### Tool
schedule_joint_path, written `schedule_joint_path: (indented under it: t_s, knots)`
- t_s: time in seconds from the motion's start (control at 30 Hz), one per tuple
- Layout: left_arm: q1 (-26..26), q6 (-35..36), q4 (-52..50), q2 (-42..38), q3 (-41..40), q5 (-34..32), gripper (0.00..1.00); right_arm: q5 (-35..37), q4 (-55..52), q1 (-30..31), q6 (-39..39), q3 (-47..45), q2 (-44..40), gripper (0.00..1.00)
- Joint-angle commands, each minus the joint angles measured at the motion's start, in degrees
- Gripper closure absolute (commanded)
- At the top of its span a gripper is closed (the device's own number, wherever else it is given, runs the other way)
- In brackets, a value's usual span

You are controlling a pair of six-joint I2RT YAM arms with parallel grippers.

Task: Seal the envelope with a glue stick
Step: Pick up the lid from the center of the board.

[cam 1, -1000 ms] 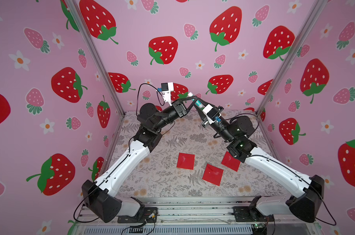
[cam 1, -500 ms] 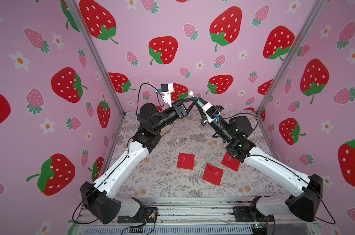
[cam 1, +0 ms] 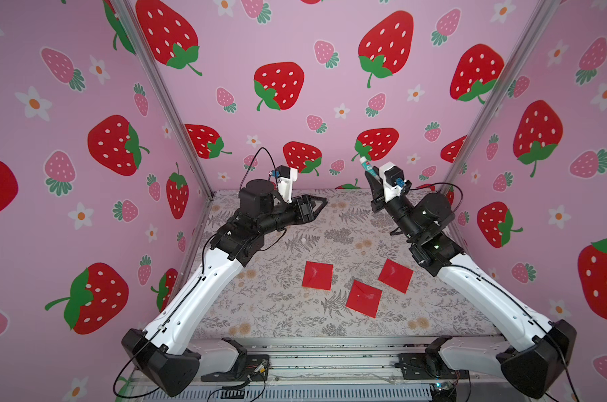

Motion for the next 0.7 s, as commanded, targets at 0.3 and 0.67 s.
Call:
schedule_joint_path:
  t_s: [0.3,0.67]
  knots:
    - [3.7,11.9,-34.0,32.3,23.9,-12.3,0.51,-6.7,-8.7,-9.0,10.5,-6.9,-3.1,0.99]
    - [3.9,12.1,-45.1,58.0,46.0,-21.6,0.5,-7.4,-8.7,-11.1,11.3,-8.5,-2.7,0.99]
